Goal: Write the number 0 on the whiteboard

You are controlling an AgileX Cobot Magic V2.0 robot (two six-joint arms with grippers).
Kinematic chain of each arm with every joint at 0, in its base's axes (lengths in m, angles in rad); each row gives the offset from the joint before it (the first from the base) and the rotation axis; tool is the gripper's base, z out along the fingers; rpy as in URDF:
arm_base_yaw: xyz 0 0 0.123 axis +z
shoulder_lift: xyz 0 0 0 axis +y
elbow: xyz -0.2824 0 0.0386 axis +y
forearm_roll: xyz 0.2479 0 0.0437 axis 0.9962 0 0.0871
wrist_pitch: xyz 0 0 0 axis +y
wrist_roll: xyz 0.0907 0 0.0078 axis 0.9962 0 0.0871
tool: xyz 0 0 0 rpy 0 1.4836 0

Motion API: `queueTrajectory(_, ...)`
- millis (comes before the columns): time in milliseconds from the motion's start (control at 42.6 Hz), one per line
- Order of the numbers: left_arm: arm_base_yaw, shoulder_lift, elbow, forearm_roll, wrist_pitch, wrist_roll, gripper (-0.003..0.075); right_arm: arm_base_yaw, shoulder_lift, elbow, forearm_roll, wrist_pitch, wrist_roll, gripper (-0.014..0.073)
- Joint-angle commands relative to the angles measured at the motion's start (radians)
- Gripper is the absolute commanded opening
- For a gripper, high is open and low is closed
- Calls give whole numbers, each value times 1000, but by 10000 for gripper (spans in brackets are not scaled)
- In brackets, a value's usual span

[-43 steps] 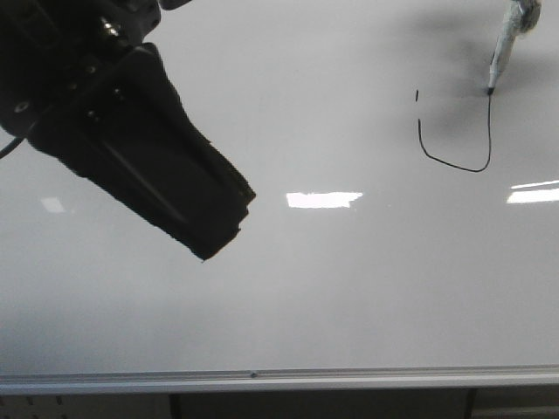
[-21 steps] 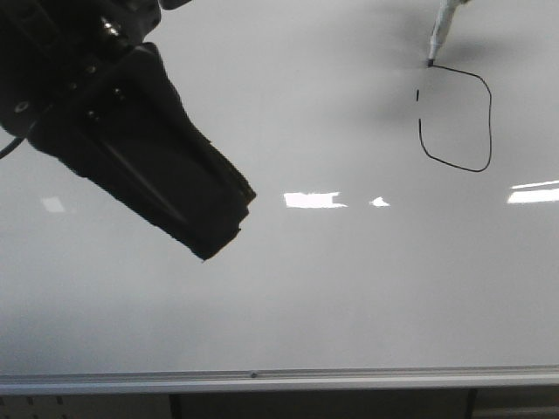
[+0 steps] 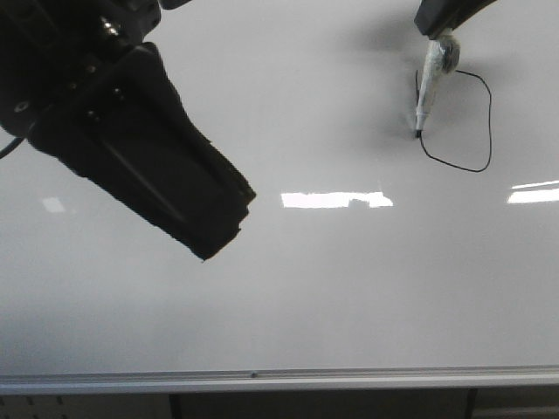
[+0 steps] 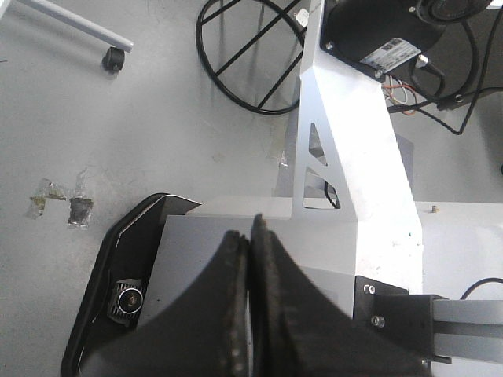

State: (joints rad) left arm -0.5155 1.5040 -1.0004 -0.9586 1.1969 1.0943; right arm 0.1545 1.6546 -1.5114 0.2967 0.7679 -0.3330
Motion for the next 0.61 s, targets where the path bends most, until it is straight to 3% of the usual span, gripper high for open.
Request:
queueTrajectory(0, -7, -38, -28, -65, 34, -3, -20, -2, -53, -50, 43, 80, -3, -67)
queueTrajectory(282, -7, -38, -28, -67, 33, -3, -20, -2, -153, -247, 119, 571, -25, -67)
queueTrajectory(493, -7, -38, -30, -138, 37, 5, -11, -2, -228, -255, 268, 569, -35, -67)
queueTrajectory(587, -7, -38, -30, -171, 64, 32, 68, -2, -263, -199, 307, 569, -42, -67)
